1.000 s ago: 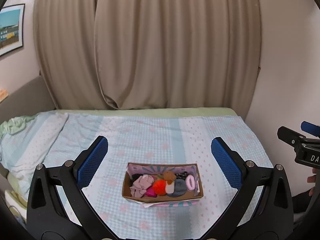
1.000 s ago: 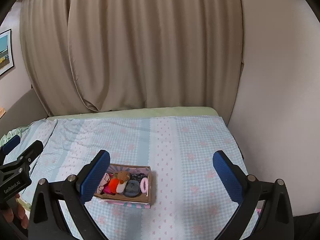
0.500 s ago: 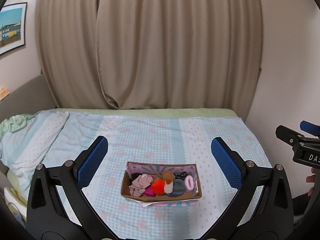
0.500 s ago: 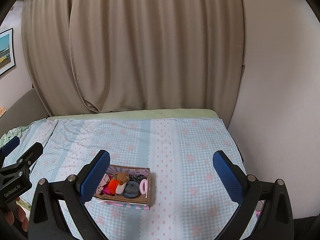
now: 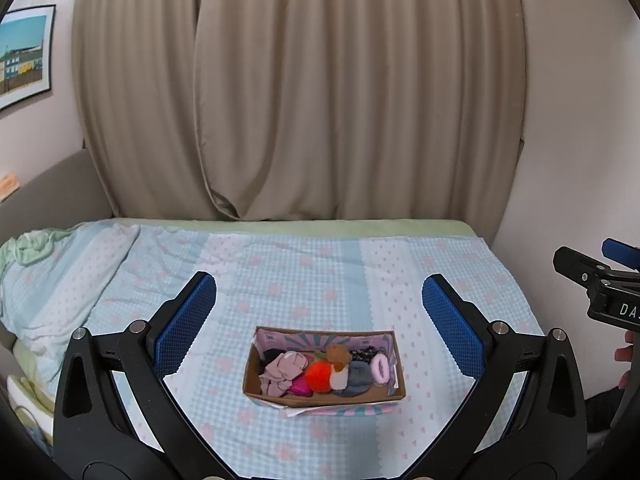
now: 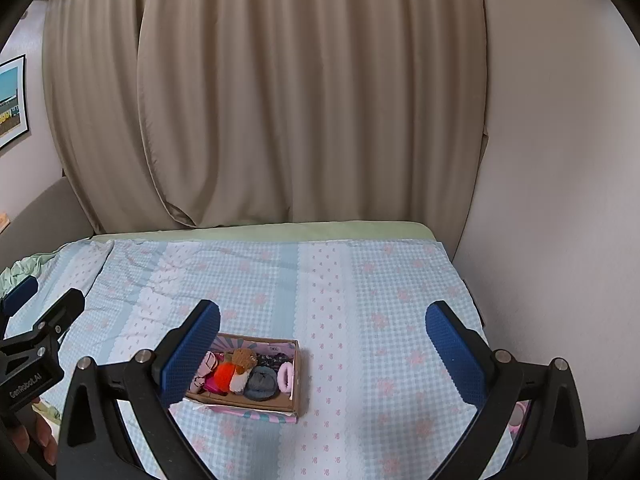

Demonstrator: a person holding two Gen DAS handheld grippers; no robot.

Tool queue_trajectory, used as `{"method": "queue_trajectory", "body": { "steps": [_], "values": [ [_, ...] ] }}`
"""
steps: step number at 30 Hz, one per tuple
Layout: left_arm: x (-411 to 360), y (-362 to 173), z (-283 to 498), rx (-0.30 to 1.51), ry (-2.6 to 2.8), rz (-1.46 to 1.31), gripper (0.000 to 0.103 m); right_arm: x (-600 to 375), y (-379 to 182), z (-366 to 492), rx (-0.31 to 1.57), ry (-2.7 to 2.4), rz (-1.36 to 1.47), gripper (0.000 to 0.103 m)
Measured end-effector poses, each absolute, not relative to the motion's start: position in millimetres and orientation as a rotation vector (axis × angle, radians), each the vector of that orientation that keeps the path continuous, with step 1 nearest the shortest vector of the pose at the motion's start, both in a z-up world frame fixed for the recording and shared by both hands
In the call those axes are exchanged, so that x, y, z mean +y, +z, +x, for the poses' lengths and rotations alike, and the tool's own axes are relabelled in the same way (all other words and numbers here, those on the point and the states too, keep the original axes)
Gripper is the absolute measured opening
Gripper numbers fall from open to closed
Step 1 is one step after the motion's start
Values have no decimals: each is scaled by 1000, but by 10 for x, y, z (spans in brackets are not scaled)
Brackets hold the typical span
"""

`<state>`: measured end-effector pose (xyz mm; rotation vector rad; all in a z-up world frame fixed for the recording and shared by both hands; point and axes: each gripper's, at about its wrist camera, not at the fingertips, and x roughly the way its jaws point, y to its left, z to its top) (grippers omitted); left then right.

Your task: Organize soft objects

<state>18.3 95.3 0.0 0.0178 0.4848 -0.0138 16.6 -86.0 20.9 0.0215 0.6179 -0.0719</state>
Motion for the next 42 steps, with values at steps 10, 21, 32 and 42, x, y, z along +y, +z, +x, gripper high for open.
{"method": "queue_trajectory", "body": {
  "steps": [10, 21, 32, 42],
  "values": [
    [980, 2, 197, 477, -18, 13, 103, -863, 209, 201, 616, -76, 19, 103],
    [985, 4, 200, 470, -17, 15, 103, -854, 202, 212, 606, -83, 17, 102],
    [972, 42, 200, 449, -13, 16, 103, -841, 202, 205, 608, -85, 15, 102],
    [936, 15, 215, 413, 20, 30, 103, -831, 187, 263, 632, -92, 11, 102]
  ]
}}
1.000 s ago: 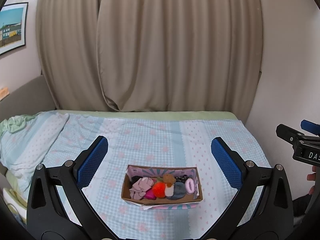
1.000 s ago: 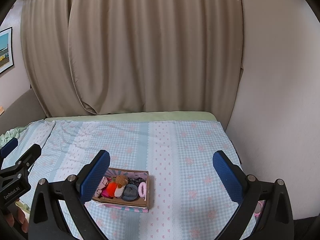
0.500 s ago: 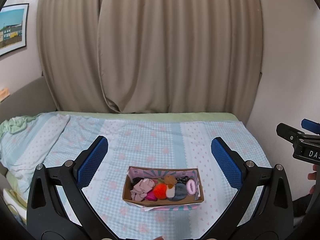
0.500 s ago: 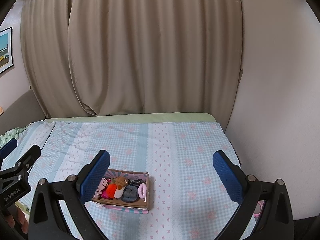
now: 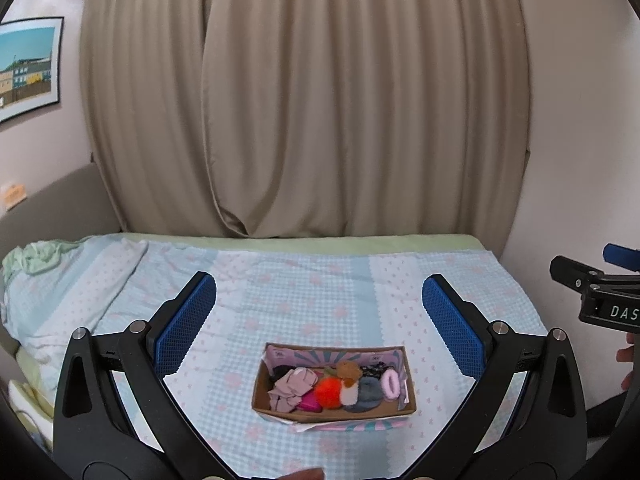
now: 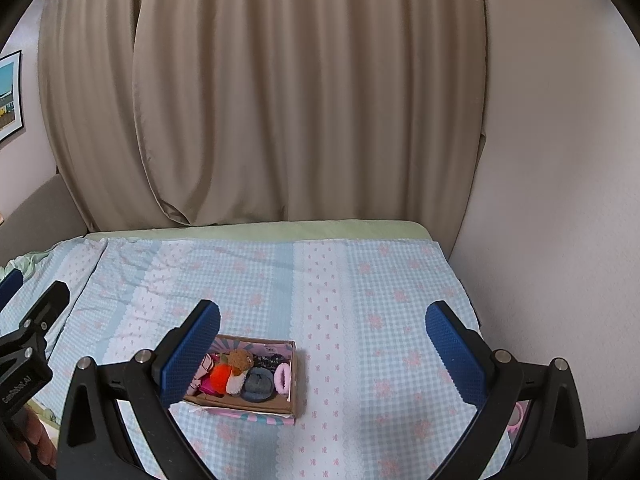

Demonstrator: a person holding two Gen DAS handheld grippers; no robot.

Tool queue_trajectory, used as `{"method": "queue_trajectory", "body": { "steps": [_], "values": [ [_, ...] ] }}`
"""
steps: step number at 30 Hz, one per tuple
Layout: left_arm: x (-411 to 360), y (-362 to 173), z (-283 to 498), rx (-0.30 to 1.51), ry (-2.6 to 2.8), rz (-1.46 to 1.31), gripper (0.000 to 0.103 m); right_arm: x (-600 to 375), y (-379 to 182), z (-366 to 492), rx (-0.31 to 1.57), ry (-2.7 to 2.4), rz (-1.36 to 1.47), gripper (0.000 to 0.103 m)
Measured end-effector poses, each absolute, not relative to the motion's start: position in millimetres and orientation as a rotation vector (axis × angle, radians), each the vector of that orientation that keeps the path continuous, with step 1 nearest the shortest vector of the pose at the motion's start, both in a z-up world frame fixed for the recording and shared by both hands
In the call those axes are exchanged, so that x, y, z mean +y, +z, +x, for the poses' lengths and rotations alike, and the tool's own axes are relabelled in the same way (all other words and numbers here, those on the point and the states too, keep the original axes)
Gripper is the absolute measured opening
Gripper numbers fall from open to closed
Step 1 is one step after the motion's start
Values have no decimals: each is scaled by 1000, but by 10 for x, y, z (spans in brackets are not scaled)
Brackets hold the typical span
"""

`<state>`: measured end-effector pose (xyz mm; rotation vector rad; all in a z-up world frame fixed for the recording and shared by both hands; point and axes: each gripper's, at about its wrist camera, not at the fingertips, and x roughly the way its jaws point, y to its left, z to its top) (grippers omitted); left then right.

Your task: Organize soft objects

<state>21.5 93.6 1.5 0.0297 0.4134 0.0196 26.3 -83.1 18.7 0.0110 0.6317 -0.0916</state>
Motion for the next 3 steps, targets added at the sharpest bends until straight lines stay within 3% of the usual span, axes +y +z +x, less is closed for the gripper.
{"method": "queue_trajectory", "body": {
  "steps": [3],
  "values": [
    [937, -17, 236, 420, 16, 27, 103, -837, 149, 325, 650, -94, 11, 102]
  ]
}}
